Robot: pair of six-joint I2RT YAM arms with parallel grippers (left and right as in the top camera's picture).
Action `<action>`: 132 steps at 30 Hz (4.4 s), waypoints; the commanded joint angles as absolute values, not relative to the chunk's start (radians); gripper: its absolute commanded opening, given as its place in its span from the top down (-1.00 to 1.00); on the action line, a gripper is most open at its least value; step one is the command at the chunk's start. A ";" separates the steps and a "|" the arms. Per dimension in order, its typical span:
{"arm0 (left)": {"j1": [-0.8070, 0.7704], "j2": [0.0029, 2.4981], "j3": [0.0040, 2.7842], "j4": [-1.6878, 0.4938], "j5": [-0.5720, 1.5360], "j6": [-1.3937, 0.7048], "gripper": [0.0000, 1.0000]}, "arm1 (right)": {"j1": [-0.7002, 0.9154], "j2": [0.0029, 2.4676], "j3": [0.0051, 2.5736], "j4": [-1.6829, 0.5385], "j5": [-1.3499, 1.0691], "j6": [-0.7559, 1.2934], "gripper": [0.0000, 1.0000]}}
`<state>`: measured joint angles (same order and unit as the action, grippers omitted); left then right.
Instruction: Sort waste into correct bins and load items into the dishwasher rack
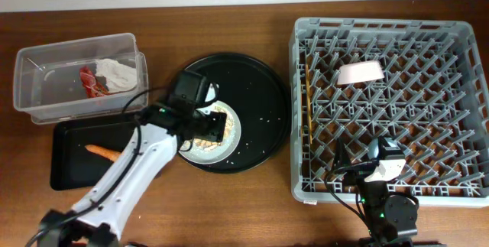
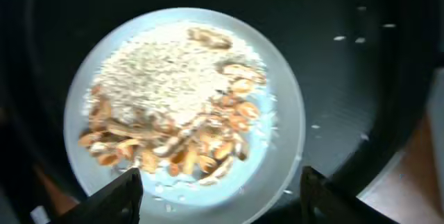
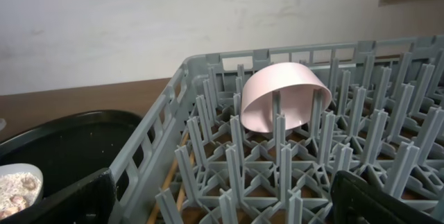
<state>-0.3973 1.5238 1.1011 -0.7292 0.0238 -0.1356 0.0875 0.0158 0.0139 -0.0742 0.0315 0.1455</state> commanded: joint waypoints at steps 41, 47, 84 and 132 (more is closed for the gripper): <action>-0.209 1.576 1.435 -1.168 0.020 -0.295 0.99 | 0.084 0.007 0.006 -0.078 0.030 0.138 -0.96; 0.094 1.551 1.391 -1.160 0.440 -0.076 0.99 | 0.084 0.007 0.006 -0.078 0.030 0.139 -0.96; -0.554 1.806 1.210 0.680 0.811 -0.919 1.00 | 0.084 0.007 0.006 -0.078 0.030 0.138 -0.96; -0.121 0.005 0.009 -0.060 -0.224 -0.099 -0.99 | 0.084 0.007 0.006 -0.078 0.030 0.139 -0.96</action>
